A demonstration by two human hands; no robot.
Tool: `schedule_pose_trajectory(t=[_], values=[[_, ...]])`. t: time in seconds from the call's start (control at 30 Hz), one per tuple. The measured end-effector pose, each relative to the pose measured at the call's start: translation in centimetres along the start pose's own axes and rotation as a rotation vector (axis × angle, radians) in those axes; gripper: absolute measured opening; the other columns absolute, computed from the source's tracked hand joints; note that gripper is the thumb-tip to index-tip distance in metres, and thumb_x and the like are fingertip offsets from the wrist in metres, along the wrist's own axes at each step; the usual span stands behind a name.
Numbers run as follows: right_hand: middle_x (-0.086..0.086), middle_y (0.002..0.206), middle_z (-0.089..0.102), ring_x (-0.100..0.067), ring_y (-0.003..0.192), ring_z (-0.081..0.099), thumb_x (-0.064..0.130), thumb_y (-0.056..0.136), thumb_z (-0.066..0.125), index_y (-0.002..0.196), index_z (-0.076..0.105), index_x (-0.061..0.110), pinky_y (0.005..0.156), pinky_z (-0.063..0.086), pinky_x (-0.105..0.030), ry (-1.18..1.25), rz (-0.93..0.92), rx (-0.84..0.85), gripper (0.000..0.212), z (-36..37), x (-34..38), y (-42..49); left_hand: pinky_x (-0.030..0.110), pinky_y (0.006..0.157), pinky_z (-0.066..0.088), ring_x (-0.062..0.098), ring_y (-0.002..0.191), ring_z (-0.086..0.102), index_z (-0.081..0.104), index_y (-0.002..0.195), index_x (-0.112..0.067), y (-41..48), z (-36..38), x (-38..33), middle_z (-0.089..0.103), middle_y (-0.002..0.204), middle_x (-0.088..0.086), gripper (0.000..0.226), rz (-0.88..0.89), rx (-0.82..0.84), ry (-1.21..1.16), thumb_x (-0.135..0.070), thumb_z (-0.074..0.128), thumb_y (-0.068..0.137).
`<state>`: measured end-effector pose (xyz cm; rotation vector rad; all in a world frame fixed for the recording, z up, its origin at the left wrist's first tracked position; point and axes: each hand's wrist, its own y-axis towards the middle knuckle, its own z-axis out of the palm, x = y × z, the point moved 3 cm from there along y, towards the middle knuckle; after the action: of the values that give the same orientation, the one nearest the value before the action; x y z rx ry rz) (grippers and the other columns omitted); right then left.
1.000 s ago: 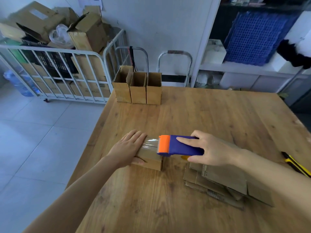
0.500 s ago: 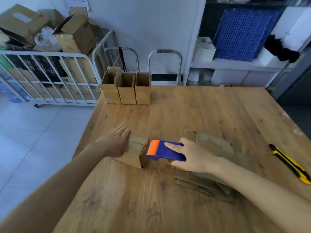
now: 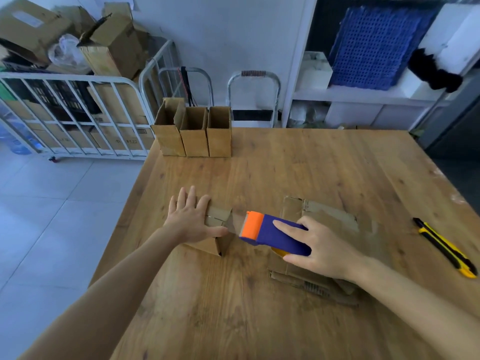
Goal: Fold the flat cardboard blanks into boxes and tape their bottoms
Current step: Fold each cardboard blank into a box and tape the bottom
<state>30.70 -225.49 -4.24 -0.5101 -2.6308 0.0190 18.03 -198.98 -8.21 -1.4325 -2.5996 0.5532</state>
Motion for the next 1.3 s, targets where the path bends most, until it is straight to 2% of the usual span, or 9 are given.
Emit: schedule_pose_trajectory(t=[0.2, 0.43, 0.57, 0.7, 0.87, 0.97, 1.1, 1.17, 1.3], values=[[0.002, 0.105, 0.037, -0.009, 0.089, 0.042, 0.048, 0.091, 0.055, 0.149, 0.017, 0.038, 0.073, 0.031, -0.007, -0.108, 0.022, 0.062, 0.071, -0.1, 0.9, -0.2, 0.053, 0.116, -0.006, 0.034, 0.145, -0.018, 0.016, 0.148, -0.031, 0.0, -0.2, -0.3, -0.01, 0.16, 0.01, 0.124, -0.025, 0.013, -0.089, -0.102, 0.016, 0.047], [-0.002, 0.097, 0.034, -0.018, 0.083, 0.046, 0.046, 0.093, 0.049, 0.148, 0.026, 0.03, 0.069, 0.036, -0.025, -0.287, 0.01, 0.187, 0.061, 0.0, 3.2, 2.6, 0.059, 0.114, -0.004, 0.038, 0.145, -0.012, 0.03, 0.141, -0.023, 0.5, 0.2, -1.6, 0.005, 0.159, 0.015, 0.098, -0.141, -0.096, -0.073, -0.087, 0.039, 0.067], [-0.006, 0.088, 0.037, -0.021, 0.066, 0.043, 0.035, 0.092, 0.052, 0.122, 0.047, 0.019, 0.063, 0.042, -0.032, -0.387, 0.008, 0.238, 0.035, -0.6, 5.9, 5.0, 0.061, 0.114, -0.004, 0.04, 0.145, -0.011, 0.03, 0.143, -0.023, 0.4, 0.1, -1.7, 0.005, 0.16, 0.015, 0.096, -0.148, -0.105, -0.061, -0.085, 0.038, 0.069], [-0.003, 0.074, 0.033, -0.019, 0.059, 0.037, 0.028, 0.087, 0.057, 0.1, 0.052, 0.014, 0.058, 0.039, -0.031, -0.381, 0.043, 0.234, 0.02, -0.3, 7.7, 6.5, 0.061, 0.113, -0.005, 0.04, 0.145, -0.012, 0.031, 0.142, -0.023, 0.2, 0.2, -1.9, 0.005, 0.159, 0.015, 0.095, -0.161, -0.104, -0.068, -0.083, 0.039, 0.069], [-0.003, 0.067, 0.049, -0.023, 0.062, 0.049, 0.026, 0.08, 0.058, 0.082, 0.058, 0.009, 0.053, 0.033, -0.03, -0.045, 0.189, 0.234, 0.017, 0.7, 6.2, 6.5, 0.062, 0.113, -0.005, 0.04, 0.145, -0.012, 0.031, 0.14, -0.023, 0.3, 0.0, -1.4, 0.004, 0.159, 0.015, 0.092, -0.157, -0.106, -0.074, -0.081, 0.042, 0.07], [-0.004, 0.079, 0.06, -0.024, 0.075, 0.059, 0.033, 0.081, 0.059, 0.093, 0.065, 0.012, 0.059, 0.04, -0.03, 0.033, 0.294, 0.269, 0.025, 3.7, 3.9, 4.4, 0.062, 0.113, -0.005, 0.04, 0.144, -0.012, 0.032, 0.139, -0.022, 0.2, 0.1, -1.6, 0.003, 0.159, 0.016, 0.09, -0.139, -0.111, -0.069, -0.08, 0.04, 0.071], [0.0, 0.1, 0.071, -0.015, 0.095, 0.067, 0.033, 0.085, 0.067, 0.107, 0.068, 0.027, 0.081, 0.052, -0.027, 0.843, 0.554, 0.208, 0.022, 6.7, 1.1, 1.8, 0.062, 0.112, -0.005, 0.04, 0.144, -0.012, 0.032, 0.141, -0.022, 0.2, 0.1, -1.4, 0.003, 0.159, 0.016, 0.091, -0.131, -0.126, -0.074, -0.083, 0.037, 0.073], [-0.002, 0.104, 0.072, -0.018, 0.1, 0.067, 0.031, 0.086, 0.068, 0.116, 0.065, 0.025, 0.086, 0.054, -0.031, 1.089, 0.663, 0.201, 0.03, 8.2, 0.2, 1.3, 0.061, 0.112, -0.006, 0.04, 0.145, -0.012, 0.031, 0.143, -0.022, 0.1, 0.2, -1.4, 0.002, 0.16, 0.015, 0.095, -0.128, -0.116, -0.067, -0.087, 0.032, 0.073], [0.003, 0.115, 0.066, -0.012, 0.106, 0.063, 0.033, 0.088, 0.066, 0.127, 0.054, 0.025, 0.095, 0.051, -0.032, 0.98, 0.656, 0.213, 0.042, 10.6, 0.1, 0.9, 0.056, 0.115, 0.001, 0.037, 0.146, -0.008, 0.029, 0.146, -0.025, 0.0, -0.3, -0.9, 0.002, 0.16, 0.014, 0.083, -0.102, -0.103, -0.11, -0.079, 0.026, 0.082]])
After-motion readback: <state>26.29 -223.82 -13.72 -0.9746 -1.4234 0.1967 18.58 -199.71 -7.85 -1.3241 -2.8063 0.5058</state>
